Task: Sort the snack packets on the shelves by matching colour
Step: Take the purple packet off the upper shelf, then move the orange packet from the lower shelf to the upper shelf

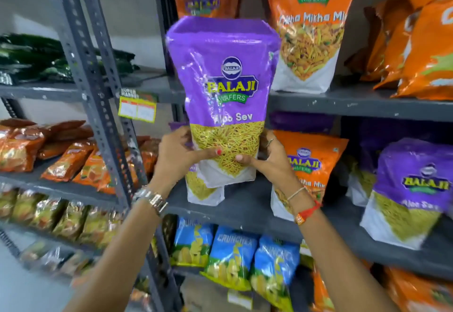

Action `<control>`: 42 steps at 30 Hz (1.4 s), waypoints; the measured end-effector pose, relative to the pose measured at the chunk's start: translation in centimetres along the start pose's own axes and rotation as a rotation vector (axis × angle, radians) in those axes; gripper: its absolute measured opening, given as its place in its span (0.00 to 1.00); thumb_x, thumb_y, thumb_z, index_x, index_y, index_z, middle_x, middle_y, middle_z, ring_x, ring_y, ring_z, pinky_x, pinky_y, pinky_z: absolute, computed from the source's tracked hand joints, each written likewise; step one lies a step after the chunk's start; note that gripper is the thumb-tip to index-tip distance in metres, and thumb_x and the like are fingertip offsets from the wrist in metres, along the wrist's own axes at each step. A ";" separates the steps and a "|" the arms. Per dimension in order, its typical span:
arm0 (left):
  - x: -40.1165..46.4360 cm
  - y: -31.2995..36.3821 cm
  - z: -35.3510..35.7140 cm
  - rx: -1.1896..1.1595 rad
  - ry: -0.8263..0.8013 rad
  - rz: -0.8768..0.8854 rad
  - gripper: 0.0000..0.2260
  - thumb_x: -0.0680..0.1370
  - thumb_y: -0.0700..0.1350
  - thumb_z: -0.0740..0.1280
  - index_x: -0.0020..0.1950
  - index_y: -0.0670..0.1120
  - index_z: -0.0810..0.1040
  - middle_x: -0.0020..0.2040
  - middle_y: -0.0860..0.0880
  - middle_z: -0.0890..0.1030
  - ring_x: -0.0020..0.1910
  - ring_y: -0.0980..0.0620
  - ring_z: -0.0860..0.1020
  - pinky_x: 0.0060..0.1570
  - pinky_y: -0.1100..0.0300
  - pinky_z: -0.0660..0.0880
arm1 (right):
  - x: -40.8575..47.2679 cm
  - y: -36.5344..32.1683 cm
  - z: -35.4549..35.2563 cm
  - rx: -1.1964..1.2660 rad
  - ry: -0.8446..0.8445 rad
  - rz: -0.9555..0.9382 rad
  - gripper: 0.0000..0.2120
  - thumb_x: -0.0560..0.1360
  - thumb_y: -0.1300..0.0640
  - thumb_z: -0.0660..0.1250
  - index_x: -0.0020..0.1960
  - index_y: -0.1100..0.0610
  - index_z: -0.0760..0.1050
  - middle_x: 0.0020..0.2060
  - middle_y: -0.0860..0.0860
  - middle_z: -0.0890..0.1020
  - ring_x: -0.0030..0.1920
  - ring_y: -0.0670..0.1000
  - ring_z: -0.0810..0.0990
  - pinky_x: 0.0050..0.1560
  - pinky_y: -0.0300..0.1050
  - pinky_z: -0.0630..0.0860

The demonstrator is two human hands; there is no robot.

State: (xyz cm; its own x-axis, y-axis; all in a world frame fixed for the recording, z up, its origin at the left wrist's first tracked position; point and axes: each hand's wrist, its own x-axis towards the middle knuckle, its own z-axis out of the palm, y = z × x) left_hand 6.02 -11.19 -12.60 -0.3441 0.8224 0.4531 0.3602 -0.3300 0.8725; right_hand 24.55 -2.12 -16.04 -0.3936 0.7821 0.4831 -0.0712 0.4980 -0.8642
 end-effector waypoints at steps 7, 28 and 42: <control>-4.5 -9.9 4.1 -0.003 0.172 -0.145 0.22 0.49 0.57 0.80 0.39 0.57 0.79 0.36 0.57 0.84 0.40 0.51 0.83 0.45 0.45 0.80 | -3.8 8.3 -0.4 -0.070 -0.062 0.177 0.33 0.58 0.46 0.80 0.59 0.37 0.69 0.59 0.48 0.80 0.63 0.50 0.77 0.65 0.57 0.74; -5.1 -18.6 13.0 0.216 0.360 -0.404 0.29 0.58 0.56 0.78 0.47 0.41 0.69 0.29 0.48 0.73 0.30 0.44 0.73 0.31 0.53 0.71 | -3.4 17.8 -0.4 -0.011 0.009 0.481 0.35 0.72 0.70 0.67 0.74 0.60 0.55 0.71 0.60 0.66 0.73 0.56 0.62 0.69 0.43 0.63; -8.0 -18.8 18.0 0.126 0.298 0.031 0.25 0.70 0.47 0.71 0.63 0.44 0.67 0.62 0.49 0.66 0.63 0.57 0.65 0.63 0.55 0.67 | -7.5 17.7 -4.5 -0.468 0.929 0.202 0.30 0.64 0.54 0.74 0.64 0.56 0.70 0.61 0.57 0.73 0.61 0.58 0.72 0.56 0.43 0.72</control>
State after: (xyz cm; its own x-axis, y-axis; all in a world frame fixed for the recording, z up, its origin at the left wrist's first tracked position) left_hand 17.61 -3.25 -35.95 -0.5631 0.6350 0.5289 0.4730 -0.2772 0.8363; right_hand 30.37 2.50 -34.33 0.5110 0.7473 0.4248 0.3554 0.2663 -0.8960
